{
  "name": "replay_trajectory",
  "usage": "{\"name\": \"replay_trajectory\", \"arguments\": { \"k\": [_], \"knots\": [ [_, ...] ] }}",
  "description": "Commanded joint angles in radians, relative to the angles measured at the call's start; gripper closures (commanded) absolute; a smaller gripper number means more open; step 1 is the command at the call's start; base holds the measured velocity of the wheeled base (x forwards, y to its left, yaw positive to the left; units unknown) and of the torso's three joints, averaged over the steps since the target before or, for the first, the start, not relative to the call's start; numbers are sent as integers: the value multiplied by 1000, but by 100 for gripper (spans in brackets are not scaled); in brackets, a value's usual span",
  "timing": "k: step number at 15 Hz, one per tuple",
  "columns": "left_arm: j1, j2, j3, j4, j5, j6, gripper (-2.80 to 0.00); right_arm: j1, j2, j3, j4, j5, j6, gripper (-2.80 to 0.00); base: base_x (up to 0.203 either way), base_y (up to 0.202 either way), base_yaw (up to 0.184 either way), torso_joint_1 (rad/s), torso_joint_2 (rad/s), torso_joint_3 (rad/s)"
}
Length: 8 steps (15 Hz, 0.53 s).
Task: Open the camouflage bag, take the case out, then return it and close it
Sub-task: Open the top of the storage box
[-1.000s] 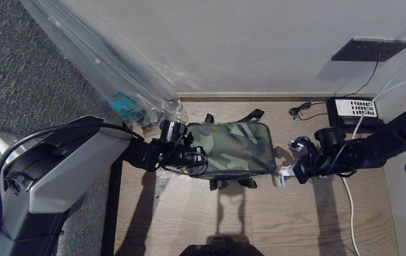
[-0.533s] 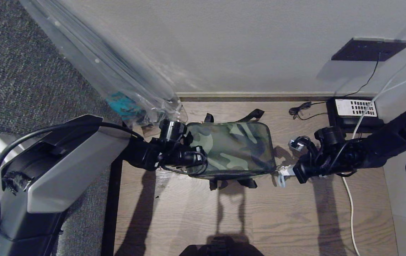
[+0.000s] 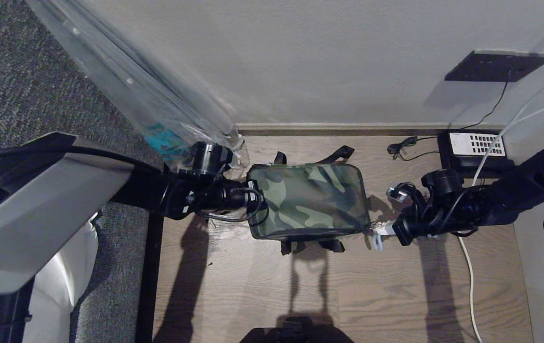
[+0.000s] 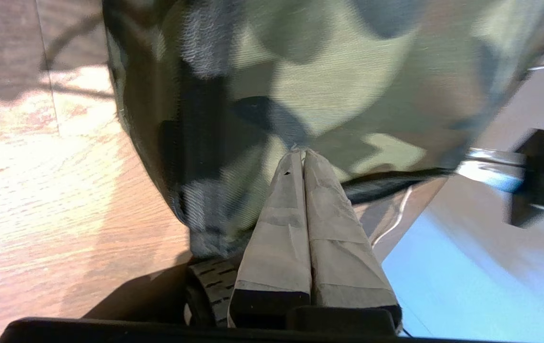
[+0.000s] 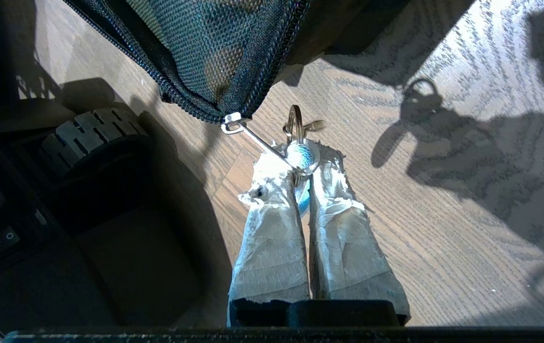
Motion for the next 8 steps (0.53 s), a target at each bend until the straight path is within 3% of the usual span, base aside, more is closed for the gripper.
{"name": "replay_trajectory", "arguments": {
  "k": [1, 5, 8],
  "knots": [
    [0, -92, 33, -3, -2, -3, 0, 0, -2, -1, -1, 3, -5, 0, 0, 0, 0, 0, 0, 0],
    [28, -277, 165, -6, 16, -2, 0, 1, -13, 2, -1, 3, -5, 0, 0, 0, 0, 0, 0, 0],
    [78, -478, 347, -10, 19, 4, 0, 1, -25, 5, -4, 3, -5, 0, 0, 0, 0, 0, 0, 0]
  ]
}}
